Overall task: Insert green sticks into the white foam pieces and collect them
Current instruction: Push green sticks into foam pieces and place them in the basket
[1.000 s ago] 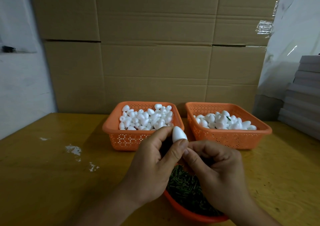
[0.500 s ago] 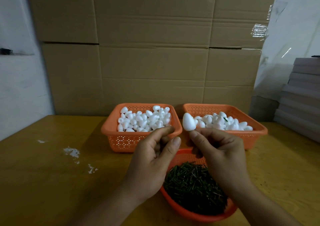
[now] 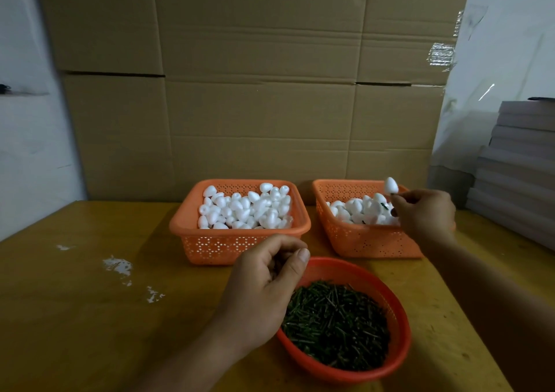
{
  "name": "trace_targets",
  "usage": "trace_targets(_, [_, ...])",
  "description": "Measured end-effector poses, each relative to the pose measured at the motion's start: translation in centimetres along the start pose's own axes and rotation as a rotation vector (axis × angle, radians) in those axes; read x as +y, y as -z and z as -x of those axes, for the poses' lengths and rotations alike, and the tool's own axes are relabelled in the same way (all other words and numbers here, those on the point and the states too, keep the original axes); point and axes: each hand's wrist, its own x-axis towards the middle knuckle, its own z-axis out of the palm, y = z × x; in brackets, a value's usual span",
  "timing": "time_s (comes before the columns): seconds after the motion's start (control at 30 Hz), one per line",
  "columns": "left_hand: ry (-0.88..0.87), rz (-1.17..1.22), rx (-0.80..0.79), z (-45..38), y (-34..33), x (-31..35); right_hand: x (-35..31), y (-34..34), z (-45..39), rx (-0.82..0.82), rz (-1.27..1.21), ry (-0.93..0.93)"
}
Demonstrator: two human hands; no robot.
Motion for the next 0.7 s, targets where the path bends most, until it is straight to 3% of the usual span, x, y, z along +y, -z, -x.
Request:
trace_targets(0.3, [-0.006, -0.023, -0.002, 0.0, 0.1, 0.0, 0.3, -1.2, -3.3, -0.050, 0.347, -0.159])
trace_targets(0.7, [-0.016, -0.047, -0.001, -0.1, 0.2, -0.3, 0.3, -1.0, -3.4, -0.097, 0.408, -0.175])
